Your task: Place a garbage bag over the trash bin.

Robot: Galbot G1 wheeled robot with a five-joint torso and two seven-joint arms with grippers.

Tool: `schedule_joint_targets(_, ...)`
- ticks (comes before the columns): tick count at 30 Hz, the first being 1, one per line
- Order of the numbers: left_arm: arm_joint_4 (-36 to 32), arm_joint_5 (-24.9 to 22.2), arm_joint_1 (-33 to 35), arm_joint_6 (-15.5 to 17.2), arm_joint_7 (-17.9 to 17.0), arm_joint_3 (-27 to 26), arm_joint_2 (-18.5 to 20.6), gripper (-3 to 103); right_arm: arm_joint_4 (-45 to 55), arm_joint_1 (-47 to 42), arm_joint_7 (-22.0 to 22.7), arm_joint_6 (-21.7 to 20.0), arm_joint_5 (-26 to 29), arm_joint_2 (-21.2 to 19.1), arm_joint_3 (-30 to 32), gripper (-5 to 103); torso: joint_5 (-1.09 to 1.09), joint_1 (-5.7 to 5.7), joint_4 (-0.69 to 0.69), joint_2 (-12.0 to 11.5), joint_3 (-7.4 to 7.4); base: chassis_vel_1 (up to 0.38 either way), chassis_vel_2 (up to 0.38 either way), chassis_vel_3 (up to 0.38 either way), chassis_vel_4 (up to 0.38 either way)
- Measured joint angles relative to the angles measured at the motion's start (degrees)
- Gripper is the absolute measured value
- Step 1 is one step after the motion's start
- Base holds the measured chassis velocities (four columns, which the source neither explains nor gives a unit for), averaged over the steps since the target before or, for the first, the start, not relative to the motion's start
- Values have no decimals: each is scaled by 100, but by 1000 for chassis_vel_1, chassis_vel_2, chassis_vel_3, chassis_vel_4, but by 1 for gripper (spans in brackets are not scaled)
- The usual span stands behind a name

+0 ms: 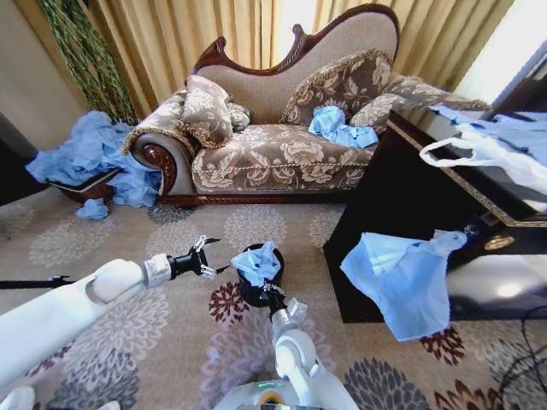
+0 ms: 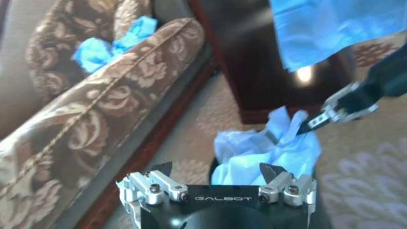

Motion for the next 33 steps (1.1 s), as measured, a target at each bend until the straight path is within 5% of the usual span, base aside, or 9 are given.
schedule_joint_targets(7, 278, 266, -5, 43, -439, 19, -109, 94, 244, 272, -23, -53, 55, -121, -93, 0, -11, 0, 6, -1, 0, 0, 0, 0, 0)
schedule_joint_targets(11, 633, 236, -338, 410, -1039, 87, -339, 91, -51, 443, -167, 62, -76, -191, 29, 0, -13, 0, 6, -1, 0, 0, 0, 0, 0)
schedule_joint_targets(15, 701, -354, -401, 646, -1191, 39, -384, 87, -449, 652, -332, 219, -311, -318, 280, 0, -14, 0, 7, -1, 0, 0, 0, 0, 0)
schedule_joint_targets(21, 575, -1514, -546, 627, -738, 7, -145, 86, -506, 764, -441, 179, -198, -721, 473, 0, -13, 0, 7, -1, 0, 0, 0, 0, 0)
schedule_joint_targets(22, 573, -1930, -822, 630, -511, 219, -50, 86, -448, 754, -487, 162, -166, -871, 502, 0, -11, 0, 9, -1, 0, 0, 0, 0, 0)
schedule_joint_targets(24, 644, -2040, -1095, 590, -334, 480, -23, 86, -395, 723, -500, 156, -141, -964, 536, 0, -10, 0, 7, -1, -1, 0, 0, 0, 0)
schedule_joint_targets(26, 997, -2057, -2281, 457, -48, 1571, -155, 86, -208, 554, -511, 136, -67, -1138, 661, 0, -13, 0, 9, -1, 0, 0, 0, 0, 0)
schedule_joint_targets(30, 1557, -1901, -3939, 345, 20, 3181, -717, 84, 7, 342, -511, 135, -25, -1267, 824, 0, -14, 1, 1, -1, 1, 0, 0, 0, 0)
schedule_joint_targets(33, 1766, -1848, -4537, 383, 65, 3726, -1049, 84, 70, 284, -508, 135, -14, -1286, 864, 0, -12, 1, 1, -1, 0, 0, 0, 0, 0)
